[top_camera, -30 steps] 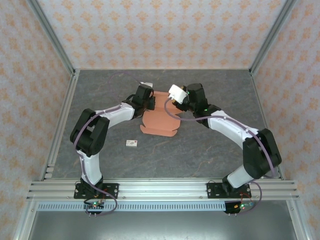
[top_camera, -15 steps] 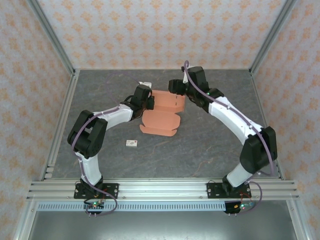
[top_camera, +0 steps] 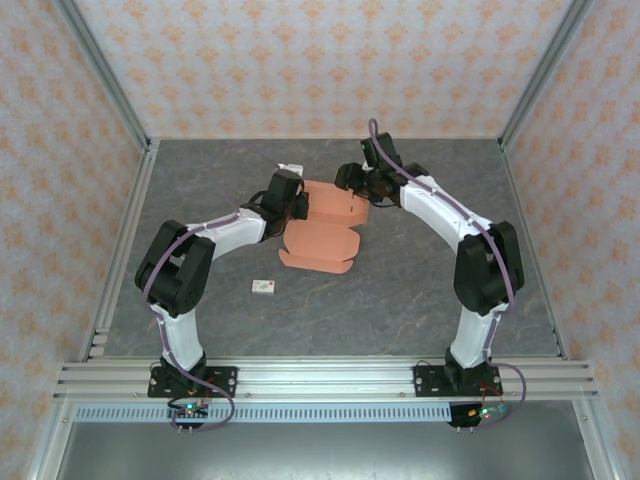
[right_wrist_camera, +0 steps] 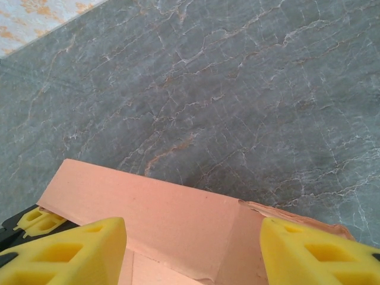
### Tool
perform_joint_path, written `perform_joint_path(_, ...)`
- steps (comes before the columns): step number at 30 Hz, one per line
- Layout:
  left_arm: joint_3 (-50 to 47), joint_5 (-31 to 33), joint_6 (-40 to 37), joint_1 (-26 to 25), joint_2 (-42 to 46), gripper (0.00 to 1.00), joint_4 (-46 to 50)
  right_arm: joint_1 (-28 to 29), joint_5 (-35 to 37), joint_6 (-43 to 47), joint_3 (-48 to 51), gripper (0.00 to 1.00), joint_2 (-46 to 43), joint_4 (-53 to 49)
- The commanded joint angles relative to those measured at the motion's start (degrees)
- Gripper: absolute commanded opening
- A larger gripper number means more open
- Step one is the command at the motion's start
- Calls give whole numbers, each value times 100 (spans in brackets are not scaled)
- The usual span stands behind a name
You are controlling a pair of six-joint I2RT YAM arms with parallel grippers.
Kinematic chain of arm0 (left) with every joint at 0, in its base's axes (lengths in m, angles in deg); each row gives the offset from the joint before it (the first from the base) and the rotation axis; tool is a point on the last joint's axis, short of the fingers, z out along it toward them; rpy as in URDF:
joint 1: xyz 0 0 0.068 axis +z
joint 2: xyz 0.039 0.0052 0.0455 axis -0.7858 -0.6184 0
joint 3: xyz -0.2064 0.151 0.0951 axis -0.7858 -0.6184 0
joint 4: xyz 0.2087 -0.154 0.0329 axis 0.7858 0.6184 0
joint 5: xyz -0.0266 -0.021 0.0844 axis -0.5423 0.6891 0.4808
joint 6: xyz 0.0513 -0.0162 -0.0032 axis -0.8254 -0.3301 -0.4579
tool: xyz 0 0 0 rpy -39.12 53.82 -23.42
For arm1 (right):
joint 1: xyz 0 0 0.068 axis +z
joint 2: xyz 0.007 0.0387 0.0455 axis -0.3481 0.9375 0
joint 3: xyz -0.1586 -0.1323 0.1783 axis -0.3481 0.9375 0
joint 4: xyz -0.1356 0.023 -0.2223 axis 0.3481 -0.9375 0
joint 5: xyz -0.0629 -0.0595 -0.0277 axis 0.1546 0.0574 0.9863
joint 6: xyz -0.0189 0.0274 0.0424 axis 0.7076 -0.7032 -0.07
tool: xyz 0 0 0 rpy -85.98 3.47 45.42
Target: Fold the paper box
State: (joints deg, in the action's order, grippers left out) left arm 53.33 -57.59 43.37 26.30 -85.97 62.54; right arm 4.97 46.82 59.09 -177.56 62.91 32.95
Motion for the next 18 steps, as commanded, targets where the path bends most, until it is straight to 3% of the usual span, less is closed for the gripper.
perform_joint_path(1,-16,133,55,-30,144,0,-194,-11,-44,-191,-179,61,52,-153)
perform_joint_path(11,-2,205,29,-74,127,0,-139,-5,-66,-274,-409,54,105,-354)
perform_joint_path(18,4,233,20,-96,123,0,-124,165,897,328,-1295,55,383,-1580)
